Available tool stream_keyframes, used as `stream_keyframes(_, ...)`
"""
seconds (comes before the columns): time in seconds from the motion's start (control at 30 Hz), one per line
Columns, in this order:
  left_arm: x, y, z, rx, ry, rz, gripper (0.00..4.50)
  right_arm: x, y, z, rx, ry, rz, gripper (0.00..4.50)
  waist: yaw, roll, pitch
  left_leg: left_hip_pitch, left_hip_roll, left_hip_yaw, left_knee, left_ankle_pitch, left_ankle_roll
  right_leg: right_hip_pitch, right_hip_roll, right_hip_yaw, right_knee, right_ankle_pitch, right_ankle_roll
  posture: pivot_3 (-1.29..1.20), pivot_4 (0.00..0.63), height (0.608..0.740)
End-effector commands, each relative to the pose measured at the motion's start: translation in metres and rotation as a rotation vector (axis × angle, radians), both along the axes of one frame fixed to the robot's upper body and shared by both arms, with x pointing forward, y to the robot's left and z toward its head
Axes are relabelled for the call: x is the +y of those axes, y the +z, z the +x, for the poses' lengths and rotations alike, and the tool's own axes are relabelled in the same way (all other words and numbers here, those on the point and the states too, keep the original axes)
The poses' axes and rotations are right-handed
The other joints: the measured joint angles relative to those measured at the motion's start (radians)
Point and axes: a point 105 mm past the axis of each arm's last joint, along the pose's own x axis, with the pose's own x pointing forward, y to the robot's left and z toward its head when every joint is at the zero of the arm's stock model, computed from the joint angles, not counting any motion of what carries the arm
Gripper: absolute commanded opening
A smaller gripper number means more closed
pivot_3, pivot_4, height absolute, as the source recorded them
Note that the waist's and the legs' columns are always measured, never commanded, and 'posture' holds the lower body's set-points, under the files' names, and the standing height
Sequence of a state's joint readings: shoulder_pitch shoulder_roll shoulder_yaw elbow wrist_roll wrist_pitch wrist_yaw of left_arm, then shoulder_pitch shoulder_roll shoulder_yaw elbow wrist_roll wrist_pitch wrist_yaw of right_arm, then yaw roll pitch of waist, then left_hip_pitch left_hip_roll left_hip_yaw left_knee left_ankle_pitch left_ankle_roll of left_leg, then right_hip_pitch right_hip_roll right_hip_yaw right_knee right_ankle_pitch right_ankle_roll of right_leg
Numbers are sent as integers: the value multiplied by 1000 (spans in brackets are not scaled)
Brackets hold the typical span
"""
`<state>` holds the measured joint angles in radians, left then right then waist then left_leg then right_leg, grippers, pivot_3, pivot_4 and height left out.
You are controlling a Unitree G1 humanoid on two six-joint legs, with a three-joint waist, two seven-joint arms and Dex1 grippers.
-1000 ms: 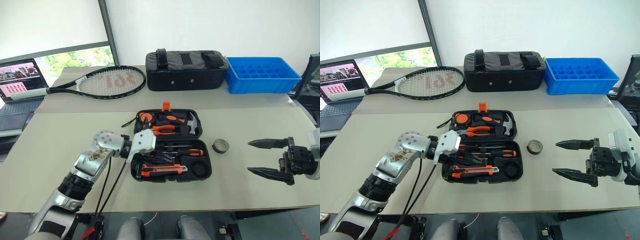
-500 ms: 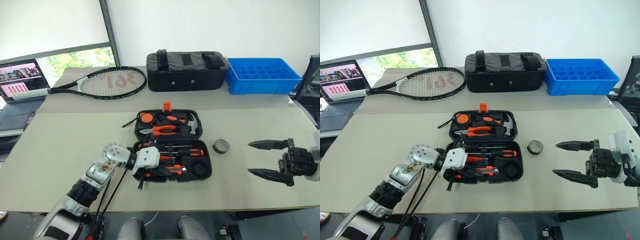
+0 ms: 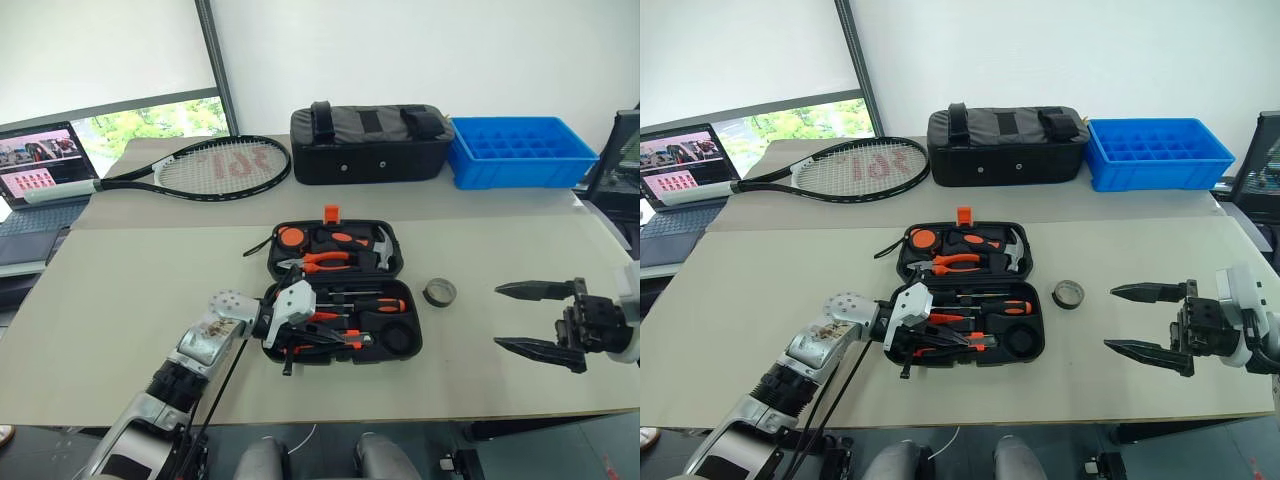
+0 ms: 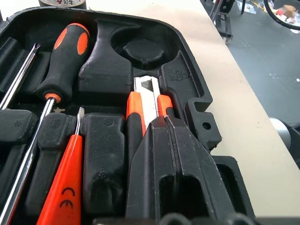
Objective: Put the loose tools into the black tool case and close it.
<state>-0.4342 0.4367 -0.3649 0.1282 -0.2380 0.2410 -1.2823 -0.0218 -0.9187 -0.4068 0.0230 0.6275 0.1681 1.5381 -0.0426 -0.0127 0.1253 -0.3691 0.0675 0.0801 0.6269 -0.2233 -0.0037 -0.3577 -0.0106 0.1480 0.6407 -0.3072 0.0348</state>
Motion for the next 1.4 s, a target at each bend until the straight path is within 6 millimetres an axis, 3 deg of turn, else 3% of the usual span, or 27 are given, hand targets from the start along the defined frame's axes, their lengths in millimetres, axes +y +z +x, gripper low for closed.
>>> stream_keyframes(0.03,1,14,2,-33,15,-23,13,2,3,10,-60,-24,-55,4500,0,0,0,0,0,0,0,0,0,0,0,0,0,0,0,0,150,708)
stream_keyframes(0.2,4,55,12,-184,58,-79,13,5,-8,27,-61,-48,-149,4500,-1,-1,1,0,0,-1,0,0,0,-3,0,0,0,0,0,0,150,708)
stream_keyframes(0.33,15,99,11,-226,53,-137,13,3,-32,47,-51,-65,-363,4500,-1,0,1,-1,0,-1,0,0,0,-4,0,0,0,0,0,0,150,708)
stream_keyframes(0.37,18,106,9,-230,48,-135,524,2,-36,52,-51,-63,-398,4500,-3,-1,1,-2,0,-1,0,0,0,-5,0,0,0,0,0,0,150,708)
stream_keyframes(0.43,26,117,6,-250,43,-109,1017,5,-40,61,-38,-57,-443,4500,-4,0,1,-2,0,0,0,0,0,-6,0,0,0,0,0,0,150,708)
stream_keyframes(0.57,39,132,0,-265,42,-79,2518,6,-47,76,-38,-37,-521,4500,-2,1,2,-2,0,0,-1,0,0,-8,0,1,0,1,-2,0,150,708)
stream_keyframes(0.73,47,141,-9,-264,36,-57,4465,14,-47,88,-33,-11,-529,4500,-1,1,2,-3,0,0,-1,0,0,-8,0,0,0,3,-6,0,150,708)
stream_keyframes(0.77,48,143,-13,-255,21,-56,4465,16,-47,90,-31,-1,-531,4500,-1,2,2,-3,0,0,0,0,0,-8,0,0,0,3,-6,0,150,708)
stream_keyframes(0.8,49,144,-17,-249,9,-58,4500,18,-48,92,-30,6,-536,3973,-1,2,2,-3,0,0,-1,0,0,-8,0,0,0,3,-7,0,150,708)
stream_keyframes(0.83,49,146,-21,-243,-2,-62,4500,19,-50,93,-26,11,-541,3802,-1,2,2,-3,0,1,0,0,0,-8,0,0,0,4,-7,0,150,708)
stream_keyframes(1.07,50,143,-30,-234,-24,-44,4500,22,-54,97,-21,22,-562,1299,0,2,2,-3,0,0,-1,0,0,-8,0,0,0,4,-8,0,150,708)
stream_keyframes(1.2,50,144,-31,-230,-26,-53,4500,20,-52,98,-21,13,-562,111,-3,2,2,-3,1,0,-1,0,0,-8,1,0,1,4,-9,0,150,708)
stream_keyframes(1.4,50,143,-32,-235,-40,-41,4500,17,-48,96,-26,6,-559,111,-2,2,2,-3,1,0,-1,0,0,-8,0,0,1,4,-9,0,150,708)
